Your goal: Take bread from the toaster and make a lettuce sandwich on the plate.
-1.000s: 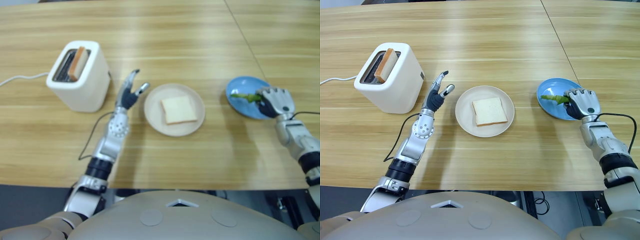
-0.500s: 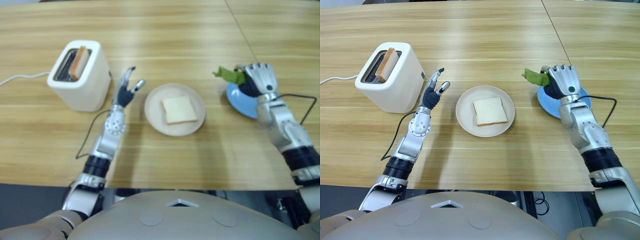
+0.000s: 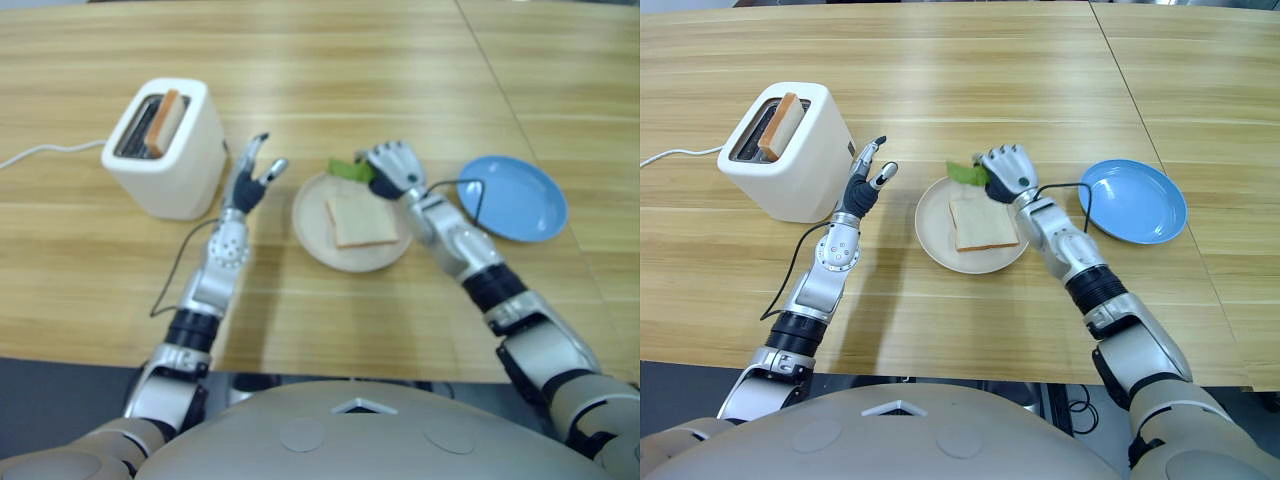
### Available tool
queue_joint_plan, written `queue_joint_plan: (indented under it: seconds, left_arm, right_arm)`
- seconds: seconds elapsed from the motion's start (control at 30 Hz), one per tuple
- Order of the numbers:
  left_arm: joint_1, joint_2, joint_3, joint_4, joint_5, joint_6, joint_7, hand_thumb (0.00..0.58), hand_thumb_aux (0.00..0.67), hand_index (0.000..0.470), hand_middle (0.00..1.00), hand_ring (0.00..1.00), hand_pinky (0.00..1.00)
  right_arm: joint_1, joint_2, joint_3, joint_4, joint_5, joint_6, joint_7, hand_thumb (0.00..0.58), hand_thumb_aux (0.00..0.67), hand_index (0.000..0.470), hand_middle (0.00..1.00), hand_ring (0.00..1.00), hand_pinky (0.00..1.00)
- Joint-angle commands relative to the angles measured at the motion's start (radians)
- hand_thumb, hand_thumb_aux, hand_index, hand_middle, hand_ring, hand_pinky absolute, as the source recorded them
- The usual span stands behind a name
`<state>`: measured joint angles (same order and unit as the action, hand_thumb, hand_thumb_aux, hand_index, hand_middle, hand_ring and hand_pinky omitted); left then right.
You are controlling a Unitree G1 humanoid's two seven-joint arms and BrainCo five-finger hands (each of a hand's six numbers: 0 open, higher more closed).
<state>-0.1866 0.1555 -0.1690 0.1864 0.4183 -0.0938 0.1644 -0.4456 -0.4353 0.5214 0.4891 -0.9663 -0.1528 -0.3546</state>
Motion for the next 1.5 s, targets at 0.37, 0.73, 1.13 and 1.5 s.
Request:
queue_joint_plan:
  seconds: [0.37,0.73,1.13,1.5]
  left_arm:
    - [0.012,0.002,-0.006,0.009,0.005,0.006,-0.006,0.000,0.000,0.000,0.00,0.00,0.00]
    - [0.002,0.020,0.008,0.013,0.005,0.005,-0.008,0.000,0.000,0.000,0.00,0.00,0.00]
    - [0.001,0.031,0.012,0.014,0.004,0.003,-0.009,0.000,0.000,0.000,0.00,0.00,0.00]
    - [0.024,0.149,0.125,-0.399,0.190,0.034,0.050,0.000,0.000,0.000,0.00,0.00,0.00]
  right_arm:
    - [0.064,-0.084,-0.032,-0.157,0.012,0.009,0.072,0.580,0.670,0.460,1.00,1.00,1.00]
    - [0.143,-0.118,-0.103,-0.359,0.023,0.043,0.164,0.000,0.000,0.000,0.00,0.00,0.00]
    - [0.265,-0.219,-0.226,-0.547,0.057,0.128,0.378,0.000,0.000,0.000,0.00,0.00,0.00]
    - [0.326,-0.103,-0.535,-0.730,0.498,0.111,0.451,0.000,0.000,0.000,0.00,0.00,0.00]
